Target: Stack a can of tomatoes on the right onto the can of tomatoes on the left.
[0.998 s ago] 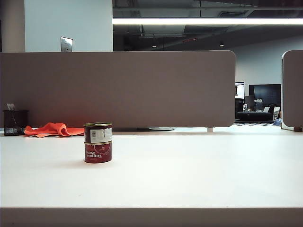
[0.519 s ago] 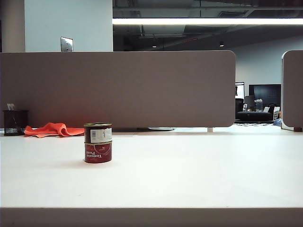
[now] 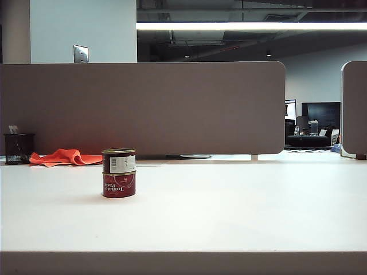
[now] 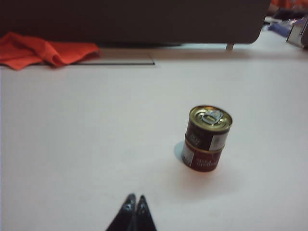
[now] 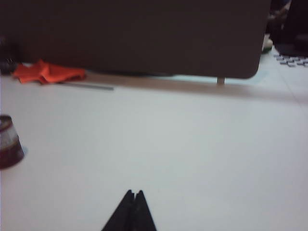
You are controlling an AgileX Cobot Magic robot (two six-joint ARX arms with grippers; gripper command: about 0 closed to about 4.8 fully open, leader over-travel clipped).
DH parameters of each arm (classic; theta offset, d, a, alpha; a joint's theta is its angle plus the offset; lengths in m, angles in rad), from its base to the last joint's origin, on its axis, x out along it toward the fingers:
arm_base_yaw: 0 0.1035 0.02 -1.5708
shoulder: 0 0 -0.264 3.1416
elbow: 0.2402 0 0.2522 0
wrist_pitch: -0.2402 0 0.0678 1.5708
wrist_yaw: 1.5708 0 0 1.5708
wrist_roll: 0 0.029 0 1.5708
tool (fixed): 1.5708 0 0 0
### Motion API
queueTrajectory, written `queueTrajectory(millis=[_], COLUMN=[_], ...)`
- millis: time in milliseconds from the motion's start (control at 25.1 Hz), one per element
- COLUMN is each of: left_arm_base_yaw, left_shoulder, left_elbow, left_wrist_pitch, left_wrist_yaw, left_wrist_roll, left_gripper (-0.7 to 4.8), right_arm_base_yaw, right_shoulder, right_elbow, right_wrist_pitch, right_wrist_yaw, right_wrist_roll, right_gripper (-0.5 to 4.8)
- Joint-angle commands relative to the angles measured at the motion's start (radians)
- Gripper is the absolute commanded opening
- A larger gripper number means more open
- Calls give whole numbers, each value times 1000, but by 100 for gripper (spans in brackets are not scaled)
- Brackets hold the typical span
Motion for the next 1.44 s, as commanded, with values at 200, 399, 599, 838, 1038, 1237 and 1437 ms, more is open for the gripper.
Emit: queueTrajectory(millis=[200, 399, 599, 838, 1038, 1237, 1437], left_arm_base_yaw=[1, 2, -5, 11, 11, 11, 11], left_shoulder=[-73, -76, -100, -136, -136, -136, -136], left_elbow=[3, 4, 4, 3, 4, 3, 3], left_wrist_pitch=[-154, -159, -172, -171, -171, -171, -171], left_wrist_yaw=[5, 3, 3, -4, -3, -3, -3], left_wrist_roll=[1, 1, 1, 1, 1, 1, 1], left_gripper=[-3, -3, -3, -3, -3, -3, -3], right_arm_base_yaw=[0, 0, -11, -177, -264, -301, -340], right_shoulder=[-82, -82, -82, -82, -82, -82, -82], right_elbow=[-4, -4, -4, -5, -5, -5, -5], right_wrist_pitch=[-41, -42, -44, -56, -57, -57, -58], right_wrist_yaw=[-6, -6, -8, 0, 0, 0, 0], right_wrist_roll=[4, 4, 4, 4, 4, 4, 4], right_gripper=[26, 26, 26, 26, 26, 26, 26])
